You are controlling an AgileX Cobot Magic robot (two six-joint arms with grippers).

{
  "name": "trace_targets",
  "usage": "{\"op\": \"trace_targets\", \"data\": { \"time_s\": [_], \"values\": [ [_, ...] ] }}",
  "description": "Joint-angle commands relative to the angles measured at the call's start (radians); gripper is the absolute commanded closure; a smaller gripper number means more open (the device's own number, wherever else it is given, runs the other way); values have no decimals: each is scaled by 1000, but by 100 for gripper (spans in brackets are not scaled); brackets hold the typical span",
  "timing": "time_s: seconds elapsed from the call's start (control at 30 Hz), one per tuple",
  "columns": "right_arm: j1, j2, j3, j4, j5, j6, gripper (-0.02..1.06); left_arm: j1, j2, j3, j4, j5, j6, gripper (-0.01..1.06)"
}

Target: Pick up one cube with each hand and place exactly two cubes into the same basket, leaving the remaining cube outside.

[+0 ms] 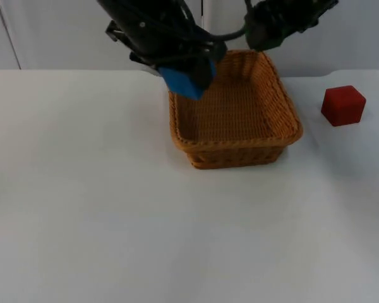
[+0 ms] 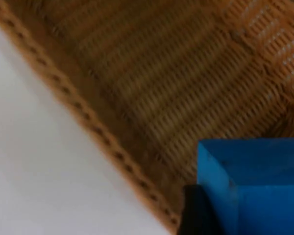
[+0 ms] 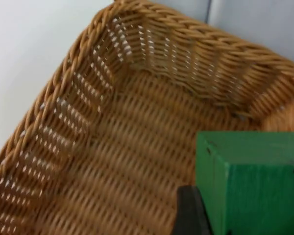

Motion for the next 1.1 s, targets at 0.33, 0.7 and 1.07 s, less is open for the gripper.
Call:
{"op": "trace_targets", "data": {
  "time_s": [0.33, 0.7, 1.07],
  "values": [
    [9, 142, -93, 85, -90, 18, 105, -65, 74, -9, -9, -245, 79, 105],
    [11, 163, -93, 155, -207, 14, 105, -65, 205, -22, -4, -371, 118, 105],
    [35, 211, -93, 160, -211, -9, 105, -65, 260, -22, -1, -421, 132, 105]
  ]
}}
